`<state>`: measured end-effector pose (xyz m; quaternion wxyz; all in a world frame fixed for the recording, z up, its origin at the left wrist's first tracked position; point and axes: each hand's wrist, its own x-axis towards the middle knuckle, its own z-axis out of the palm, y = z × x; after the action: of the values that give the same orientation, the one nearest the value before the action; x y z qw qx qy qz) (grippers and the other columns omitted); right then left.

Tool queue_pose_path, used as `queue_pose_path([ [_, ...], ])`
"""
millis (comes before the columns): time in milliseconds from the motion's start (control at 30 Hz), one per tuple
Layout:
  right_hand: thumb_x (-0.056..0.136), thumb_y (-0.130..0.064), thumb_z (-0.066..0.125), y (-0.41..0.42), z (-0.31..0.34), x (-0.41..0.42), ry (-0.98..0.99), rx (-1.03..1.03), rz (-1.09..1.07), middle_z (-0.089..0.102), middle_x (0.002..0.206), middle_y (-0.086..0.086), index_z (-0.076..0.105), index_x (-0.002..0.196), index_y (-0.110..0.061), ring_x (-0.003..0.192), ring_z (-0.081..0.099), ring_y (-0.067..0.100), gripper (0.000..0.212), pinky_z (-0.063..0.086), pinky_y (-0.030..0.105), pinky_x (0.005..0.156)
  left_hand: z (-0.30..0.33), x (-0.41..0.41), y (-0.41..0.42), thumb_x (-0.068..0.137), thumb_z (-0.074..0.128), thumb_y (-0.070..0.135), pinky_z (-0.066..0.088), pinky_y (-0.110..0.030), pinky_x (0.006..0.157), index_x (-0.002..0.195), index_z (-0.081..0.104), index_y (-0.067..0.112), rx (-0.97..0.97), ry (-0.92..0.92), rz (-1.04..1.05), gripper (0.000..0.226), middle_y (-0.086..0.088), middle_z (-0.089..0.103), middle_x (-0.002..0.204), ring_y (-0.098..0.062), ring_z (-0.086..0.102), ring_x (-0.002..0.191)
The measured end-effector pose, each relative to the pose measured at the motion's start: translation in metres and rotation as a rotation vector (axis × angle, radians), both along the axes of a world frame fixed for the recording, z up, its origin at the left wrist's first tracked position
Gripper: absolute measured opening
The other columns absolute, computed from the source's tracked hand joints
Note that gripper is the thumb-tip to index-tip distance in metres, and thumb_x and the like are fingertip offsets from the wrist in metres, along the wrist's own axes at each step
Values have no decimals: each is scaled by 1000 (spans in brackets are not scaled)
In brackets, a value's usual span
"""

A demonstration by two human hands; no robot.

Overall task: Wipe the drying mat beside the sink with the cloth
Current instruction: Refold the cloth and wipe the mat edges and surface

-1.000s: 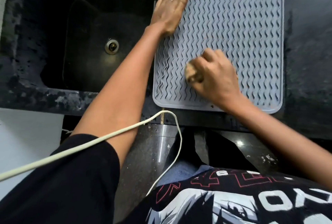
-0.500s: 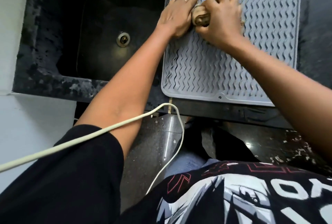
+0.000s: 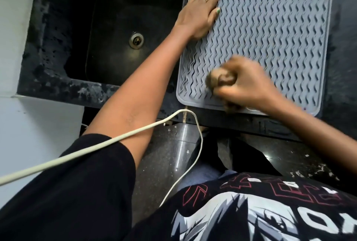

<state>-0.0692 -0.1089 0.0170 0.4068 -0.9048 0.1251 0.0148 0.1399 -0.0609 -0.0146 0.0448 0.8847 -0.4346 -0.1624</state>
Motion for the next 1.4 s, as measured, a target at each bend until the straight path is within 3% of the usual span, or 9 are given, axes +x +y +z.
queue_pose_path([
  [167, 80, -27, 64, -37, -16, 67, -41, -270, -188, 55, 115, 13, 61, 117, -12, 108, 48, 32, 40, 41, 38, 87, 6, 6, -2, 101, 38, 31, 20, -28, 118, 153, 18, 24, -44, 63, 70, 56, 5, 13, 161, -16, 20, 147],
  [333, 83, -33, 54, -8, -24, 45, -49, -433, -12, 59, 103, 13, 65, 98, -9, 89, 42, 25, 30, 37, 33, 70, 7, 9, -2, 101, 39, 34, 21, -29, 119, 152, 18, 27, -50, 80, 81, 56, 8, 13, 161, -15, 18, 148],
  [433, 80, -40, 44, 23, -16, -9, -10, -345, 201, 59, 97, 9, 66, 95, -10, 83, 44, 24, 40, 46, 35, 68, 4, 8, -3, 101, 38, 34, 18, -32, 120, 152, 17, 27, -56, 83, 71, 56, 8, 11, 161, -14, 13, 149],
  [567, 71, -39, 62, 28, -2, -27, 161, -211, 351, 58, 89, -2, 66, 90, -18, 87, 55, 22, 29, 52, 36, 67, 4, 12, -3, 100, 44, 35, 23, -33, 118, 150, 27, 30, -104, 85, 114, 53, 10, 22, 159, -14, 23, 146],
  [667, 66, -26, 67, 4, 12, -8, 250, 222, 188, 57, 64, -6, 59, 68, -17, 62, 58, 8, 12, 45, 29, 56, 5, 22, -9, 96, 50, 28, 40, -27, 108, 131, 57, 28, -383, 216, 304, 35, 11, 55, 138, -8, 51, 127],
  [733, 68, -16, 69, -10, 18, 10, 165, 401, -38, 63, 71, 1, 63, 75, -15, 67, 62, 14, 9, 52, 35, 60, 6, 30, -12, 95, 49, 19, 48, -20, 97, 118, 66, 21, -607, 291, 448, 29, 9, 66, 122, -3, 60, 110],
  [933, 76, -15, 67, -61, 8, 100, -204, 15, -335, 58, 110, 7, 63, 113, -13, 103, 55, 25, 37, 46, 35, 92, 4, 47, -25, 93, 47, 12, 49, -13, 85, 105, 68, 18, -797, 294, 579, 25, 8, 69, 109, 0, 61, 98],
  [1100, 82, -10, 64, -62, -28, 148, -142, -490, 97, 56, 123, 8, 59, 121, -12, 107, 47, 30, 40, 40, 39, 85, 0, 57, -39, 96, 44, 12, 49, -24, 93, 106, 68, 14, -847, 282, 626, 26, 3, 70, 109, -8, 62, 104],
  [1400, 86, -4, 53, -117, -32, 248, -175, -630, -93, 54, 122, 13, 57, 116, -7, 111, 45, 37, 30, 41, 45, 83, -4, 79, -42, 99, 40, 18, 53, -36, 90, 105, 66, 16, -861, 345, 691, 28, 4, 69, 104, -10, 64, 93],
])
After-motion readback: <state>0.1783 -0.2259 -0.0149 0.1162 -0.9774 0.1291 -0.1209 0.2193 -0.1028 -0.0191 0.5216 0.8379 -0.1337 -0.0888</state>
